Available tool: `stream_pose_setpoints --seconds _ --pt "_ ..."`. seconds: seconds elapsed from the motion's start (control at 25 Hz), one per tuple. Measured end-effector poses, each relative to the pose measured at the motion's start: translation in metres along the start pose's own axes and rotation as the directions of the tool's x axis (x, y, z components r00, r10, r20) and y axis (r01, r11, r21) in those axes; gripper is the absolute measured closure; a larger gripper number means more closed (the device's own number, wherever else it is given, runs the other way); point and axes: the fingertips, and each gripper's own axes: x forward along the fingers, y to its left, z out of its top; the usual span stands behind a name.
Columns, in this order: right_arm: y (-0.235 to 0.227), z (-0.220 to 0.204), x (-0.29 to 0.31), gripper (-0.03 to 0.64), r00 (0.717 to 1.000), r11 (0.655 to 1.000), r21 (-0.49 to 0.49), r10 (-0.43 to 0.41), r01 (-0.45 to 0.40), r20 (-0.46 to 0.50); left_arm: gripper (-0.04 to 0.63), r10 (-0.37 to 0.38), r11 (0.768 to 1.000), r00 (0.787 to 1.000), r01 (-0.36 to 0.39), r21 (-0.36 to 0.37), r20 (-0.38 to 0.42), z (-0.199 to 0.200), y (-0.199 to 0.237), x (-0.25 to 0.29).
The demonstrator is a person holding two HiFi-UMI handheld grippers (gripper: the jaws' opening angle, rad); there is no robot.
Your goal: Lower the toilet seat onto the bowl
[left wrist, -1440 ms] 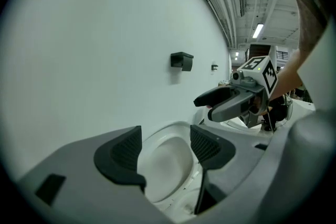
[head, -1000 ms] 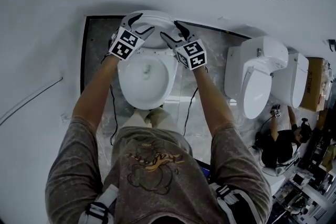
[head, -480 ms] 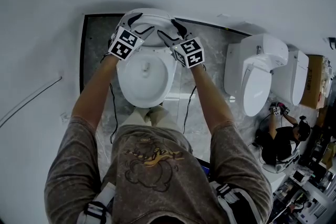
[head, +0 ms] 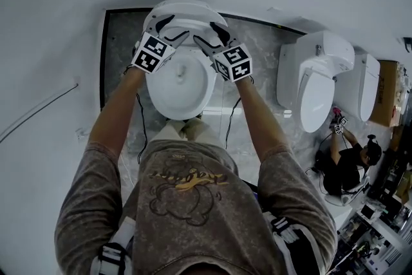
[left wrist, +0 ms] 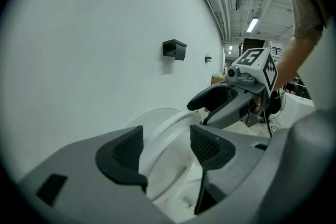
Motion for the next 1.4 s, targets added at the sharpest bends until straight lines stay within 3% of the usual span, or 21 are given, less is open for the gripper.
stream_pose_setpoints --seconds 0.44,0.92,1.2,1.4 --pt "0.065 -0.033 -0.041 0.336 1.000 1.000 0.018 -0.004 0.005 -0.015 0.327 0.010 0.998 1.000 -0.009 -0.058 0.009 -0.031 -0.059 -0.051" --pt "0.132 -0.085 -0.082 0.336 0.998 1.000 0.028 0.003 -0.002 -0.060 0.327 0.085 0.994 0.996 -0.086 -0.066 -0.006 -0.082 -0.127 -0.091" --pt "0.157 -0.117 -0.094 0.336 0.997 0.998 0.036 0.047 -0.044 -0.069 0.327 0.155 0.979 0.988 -0.155 -0.130 -0.012 -0.110 -0.151 -0.097" --pt "0.172 -0.133 -0.100 0.336 0.995 0.996 0.071 0.057 -0.051 -0.081 0.327 0.148 0.973 0.989 -0.150 -0.175 -0.027 -0.127 -0.166 -0.105"
